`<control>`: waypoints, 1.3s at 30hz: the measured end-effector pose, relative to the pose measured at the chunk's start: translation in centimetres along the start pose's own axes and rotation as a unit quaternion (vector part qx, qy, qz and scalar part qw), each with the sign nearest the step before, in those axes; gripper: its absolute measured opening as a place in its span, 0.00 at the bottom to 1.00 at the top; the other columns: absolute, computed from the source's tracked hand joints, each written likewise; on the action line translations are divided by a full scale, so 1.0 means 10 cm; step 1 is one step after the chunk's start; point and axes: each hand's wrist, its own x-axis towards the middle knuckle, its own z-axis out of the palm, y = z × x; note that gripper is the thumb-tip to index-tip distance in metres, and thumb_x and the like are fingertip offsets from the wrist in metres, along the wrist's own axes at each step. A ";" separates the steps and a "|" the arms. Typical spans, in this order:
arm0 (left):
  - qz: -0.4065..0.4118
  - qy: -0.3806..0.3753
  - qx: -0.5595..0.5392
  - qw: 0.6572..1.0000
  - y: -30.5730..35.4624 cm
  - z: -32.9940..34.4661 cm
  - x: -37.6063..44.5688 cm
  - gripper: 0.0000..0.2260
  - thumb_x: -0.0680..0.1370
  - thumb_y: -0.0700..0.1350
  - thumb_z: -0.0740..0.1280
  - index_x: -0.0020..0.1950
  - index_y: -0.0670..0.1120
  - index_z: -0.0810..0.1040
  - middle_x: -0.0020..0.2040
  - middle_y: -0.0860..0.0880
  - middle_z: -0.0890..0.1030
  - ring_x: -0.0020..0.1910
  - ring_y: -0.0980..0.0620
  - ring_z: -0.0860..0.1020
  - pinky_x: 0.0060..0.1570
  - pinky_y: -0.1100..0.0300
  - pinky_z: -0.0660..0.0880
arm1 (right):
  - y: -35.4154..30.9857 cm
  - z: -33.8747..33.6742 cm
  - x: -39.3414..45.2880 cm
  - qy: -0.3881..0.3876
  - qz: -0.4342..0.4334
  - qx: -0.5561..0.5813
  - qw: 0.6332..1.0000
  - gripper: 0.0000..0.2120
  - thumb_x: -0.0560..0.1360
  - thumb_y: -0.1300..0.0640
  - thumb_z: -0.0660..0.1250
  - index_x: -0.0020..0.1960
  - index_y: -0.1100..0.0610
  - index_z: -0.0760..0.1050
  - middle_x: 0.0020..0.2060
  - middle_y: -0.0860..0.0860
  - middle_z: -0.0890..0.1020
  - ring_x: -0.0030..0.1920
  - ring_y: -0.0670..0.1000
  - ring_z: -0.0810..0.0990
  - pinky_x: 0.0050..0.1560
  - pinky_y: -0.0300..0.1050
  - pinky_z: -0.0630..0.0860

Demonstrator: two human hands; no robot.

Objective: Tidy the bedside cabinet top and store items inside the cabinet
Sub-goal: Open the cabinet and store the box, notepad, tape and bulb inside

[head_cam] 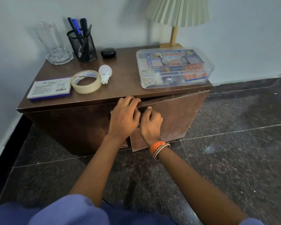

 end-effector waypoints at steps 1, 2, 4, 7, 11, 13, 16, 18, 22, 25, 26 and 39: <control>-0.024 -0.016 0.029 0.999 0.06 -0.01 0.04 0.10 0.77 0.44 0.60 0.54 0.45 0.77 0.48 0.46 0.79 0.47 0.48 0.75 0.39 0.58 0.69 | -0.01 -0.02 -0.01 0.006 0.024 -0.007 1.000 0.22 0.80 0.51 0.54 0.29 0.57 0.67 0.31 0.59 0.80 0.33 0.56 0.76 0.35 0.48 0.67; -0.053 -0.043 0.050 0.996 0.13 -0.03 0.11 0.10 0.78 0.48 0.58 0.50 0.45 0.78 0.44 0.46 0.79 0.45 0.47 0.76 0.37 0.57 0.68 | -0.02 -0.06 -0.02 0.007 0.045 -0.010 0.999 0.22 0.80 0.50 0.54 0.29 0.56 0.66 0.31 0.60 0.79 0.33 0.56 0.75 0.36 0.47 0.66; -0.095 -0.130 0.059 0.985 0.24 -0.08 0.26 0.17 0.78 0.52 0.57 0.38 0.44 0.77 0.36 0.45 0.76 0.39 0.44 0.76 0.37 0.57 0.67 | -0.09 -0.22 -0.08 -0.020 0.061 -0.022 0.998 0.22 0.81 0.51 0.53 0.29 0.56 0.65 0.29 0.55 0.77 0.30 0.51 0.72 0.34 0.46 0.66; -0.160 -0.268 -0.042 0.949 0.19 -0.21 0.42 0.19 0.76 0.52 0.60 0.29 0.44 0.73 0.30 0.47 0.75 0.34 0.47 0.75 0.35 0.58 0.67 | -0.20 -0.53 -0.16 -0.084 0.048 -0.121 0.988 0.15 0.79 0.46 0.57 0.48 0.58 0.71 0.47 0.56 0.78 0.45 0.53 0.78 0.46 0.49 0.74; -0.180 -0.426 -0.066 0.884 0.30 -0.35 0.51 0.11 0.76 0.49 0.62 0.39 0.45 0.77 0.36 0.47 0.78 0.31 0.51 0.73 0.31 0.60 0.67 | -0.42 -0.81 0.05 -0.129 0.162 -0.151 0.967 0.52 0.71 0.33 0.62 0.76 0.59 0.35 0.74 0.66 0.51 0.71 0.68 0.61 0.70 0.63 0.63; -0.166 -0.488 -0.080 0.853 0.46 -0.33 0.50 0.08 0.77 0.48 0.62 0.41 0.45 0.76 0.38 0.46 0.80 0.26 0.53 0.72 0.29 0.61 0.66 | -0.55 -0.88 0.26 -0.102 0.192 -0.122 0.968 0.57 0.71 0.39 0.67 0.73 0.59 0.26 0.75 0.67 0.44 0.71 0.68 0.62 0.67 0.59 0.68; -0.136 -0.532 -0.101 0.829 0.53 -0.31 0.46 0.09 0.79 0.46 0.61 0.42 0.45 0.76 0.39 0.47 0.81 0.19 0.58 0.72 0.21 0.66 0.64 | -0.66 -1.01 0.40 -0.073 0.210 -0.173 0.960 0.52 0.74 0.59 0.67 0.73 0.62 0.25 0.73 0.71 0.48 0.66 0.64 0.69 0.52 0.42 0.70; -0.116 -0.556 -0.118 0.815 0.47 -0.30 0.45 0.09 0.79 0.45 0.62 0.40 0.46 0.78 0.41 0.47 0.82 0.19 0.59 0.73 0.22 0.66 0.65 | -0.61 -1.04 0.39 -0.067 0.199 -0.201 0.957 0.50 0.73 0.64 0.66 0.73 0.62 0.26 0.73 0.71 0.50 0.66 0.64 0.69 0.52 0.42 0.69; -0.112 -0.615 -0.201 0.754 0.51 -0.25 0.38 0.08 0.78 0.42 0.64 0.43 0.49 0.82 0.41 0.50 0.83 0.25 0.60 0.77 0.24 0.69 0.69 | -0.47 -1.15 0.40 -0.072 0.190 -0.208 0.957 0.50 0.71 0.62 0.66 0.75 0.61 0.29 0.72 0.67 0.60 0.68 0.65 0.68 0.66 0.52 0.69; -0.098 -0.667 -0.265 0.689 0.66 -0.14 0.23 0.08 0.78 0.40 0.63 0.53 0.50 0.80 0.48 0.51 0.84 0.39 0.57 0.83 0.32 0.68 0.76 | -0.36 -1.39 0.42 -0.100 0.190 -0.214 0.953 0.43 0.70 0.60 0.67 0.76 0.59 0.45 0.64 0.63 0.72 0.62 0.64 0.74 0.62 0.58 0.74; -0.095 -0.673 -0.288 0.675 0.74 -0.10 0.19 0.10 0.78 0.40 0.63 0.56 0.50 0.79 0.51 0.51 0.84 0.44 0.56 0.84 0.36 0.67 0.78 | -0.33 -1.50 0.44 -0.114 0.180 -0.225 0.951 0.38 0.69 0.60 0.67 0.73 0.58 0.53 0.61 0.61 0.75 0.60 0.63 0.77 0.60 0.58 0.76; 0.030 -0.352 -0.390 0.850 1.44 0.63 0.18 0.30 0.74 0.41 0.69 0.73 0.52 0.62 0.72 0.51 0.68 0.71 0.56 0.65 0.72 0.53 0.62 | -0.35 -2.07 0.52 0.024 0.086 -0.431 0.898 0.12 0.71 0.58 0.65 0.54 0.56 0.76 0.52 0.57 0.81 0.54 0.61 0.79 0.52 0.51 0.75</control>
